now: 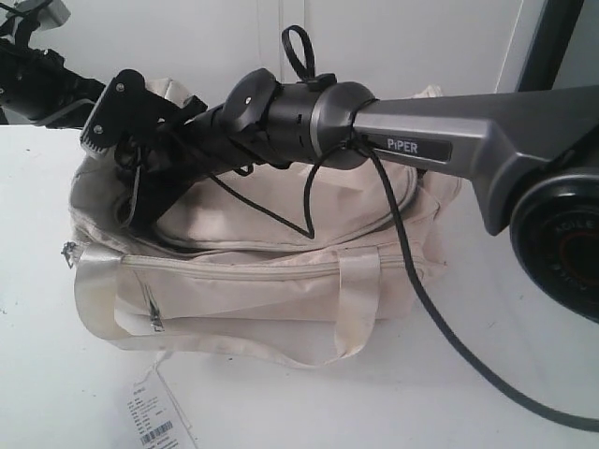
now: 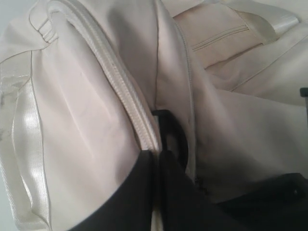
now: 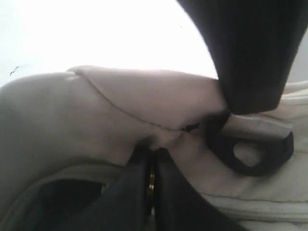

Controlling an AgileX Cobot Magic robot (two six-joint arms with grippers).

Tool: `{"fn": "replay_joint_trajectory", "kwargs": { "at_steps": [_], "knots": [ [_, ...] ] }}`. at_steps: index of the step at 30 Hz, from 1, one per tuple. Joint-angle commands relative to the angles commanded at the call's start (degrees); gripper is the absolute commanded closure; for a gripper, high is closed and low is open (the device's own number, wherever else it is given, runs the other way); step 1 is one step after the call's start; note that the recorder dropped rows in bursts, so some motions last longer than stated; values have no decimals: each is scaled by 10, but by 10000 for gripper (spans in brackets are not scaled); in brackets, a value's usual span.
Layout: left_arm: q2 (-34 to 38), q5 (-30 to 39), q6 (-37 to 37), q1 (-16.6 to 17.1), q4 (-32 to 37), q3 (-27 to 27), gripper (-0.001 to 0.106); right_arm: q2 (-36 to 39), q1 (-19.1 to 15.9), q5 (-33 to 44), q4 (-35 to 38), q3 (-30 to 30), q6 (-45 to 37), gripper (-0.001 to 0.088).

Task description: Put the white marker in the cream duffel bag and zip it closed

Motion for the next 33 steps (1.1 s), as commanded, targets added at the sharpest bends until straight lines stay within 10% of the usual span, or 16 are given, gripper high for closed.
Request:
{"fn": "replay_joint_trajectory", "kwargs": {
  "at_steps": [33],
  "knots": [
    [1,-24,-1,0,1,1,1053,-69,2,119,18,0,55,868]
  ]
}}
